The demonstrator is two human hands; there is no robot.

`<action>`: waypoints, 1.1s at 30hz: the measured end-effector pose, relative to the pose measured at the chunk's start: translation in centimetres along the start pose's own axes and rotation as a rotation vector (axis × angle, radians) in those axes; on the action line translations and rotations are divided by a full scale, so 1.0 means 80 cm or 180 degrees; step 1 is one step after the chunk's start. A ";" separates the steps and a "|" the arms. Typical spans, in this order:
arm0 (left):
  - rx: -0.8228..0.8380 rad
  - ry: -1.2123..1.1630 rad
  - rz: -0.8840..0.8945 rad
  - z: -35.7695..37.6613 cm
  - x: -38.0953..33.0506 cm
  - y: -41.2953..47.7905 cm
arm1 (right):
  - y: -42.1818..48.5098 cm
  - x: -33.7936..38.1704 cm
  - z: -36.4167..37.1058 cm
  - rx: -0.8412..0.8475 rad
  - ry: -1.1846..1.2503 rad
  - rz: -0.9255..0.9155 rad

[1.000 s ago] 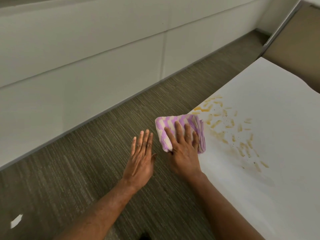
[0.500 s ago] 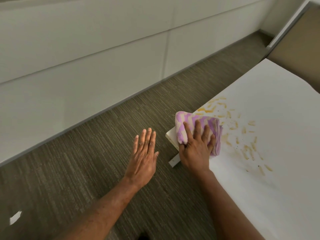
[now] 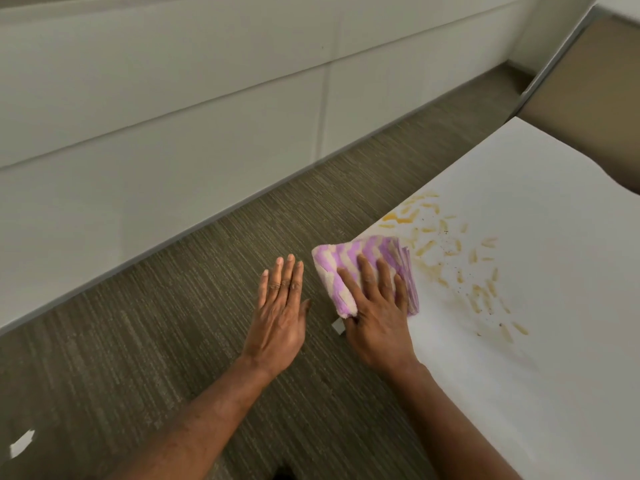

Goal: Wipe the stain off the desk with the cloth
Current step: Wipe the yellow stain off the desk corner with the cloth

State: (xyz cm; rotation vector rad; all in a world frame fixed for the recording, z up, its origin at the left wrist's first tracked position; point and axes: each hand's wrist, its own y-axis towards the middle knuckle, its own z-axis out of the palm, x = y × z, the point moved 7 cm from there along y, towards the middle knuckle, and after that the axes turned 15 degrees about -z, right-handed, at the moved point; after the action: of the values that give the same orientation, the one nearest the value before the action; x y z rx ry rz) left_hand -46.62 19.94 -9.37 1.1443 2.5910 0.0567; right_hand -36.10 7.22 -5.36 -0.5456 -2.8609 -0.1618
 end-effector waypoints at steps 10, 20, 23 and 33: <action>0.0140 -0.0131 0.0230 0.005 -0.028 0.012 | -0.025 -0.050 -0.018 -0.0106 0.0029 0.1051; 0.0048 -0.0564 0.0044 0.001 -0.032 0.010 | 0.018 -0.017 -0.001 0.0092 0.0005 0.0458; 0.0041 -0.0571 0.0027 0.001 -0.037 0.015 | -0.012 -0.011 0.002 0.0034 -0.0009 0.0402; 0.0250 -0.0232 0.0350 0.014 -0.055 0.022 | -0.097 -0.054 -0.014 -0.0215 -0.0013 0.1131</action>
State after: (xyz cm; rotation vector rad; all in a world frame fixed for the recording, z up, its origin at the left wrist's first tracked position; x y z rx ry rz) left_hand -42.24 17.83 -8.99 1.2914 2.4849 -0.0622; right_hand -34.86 -1.63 -5.81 -1.0535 -2.7136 -0.1960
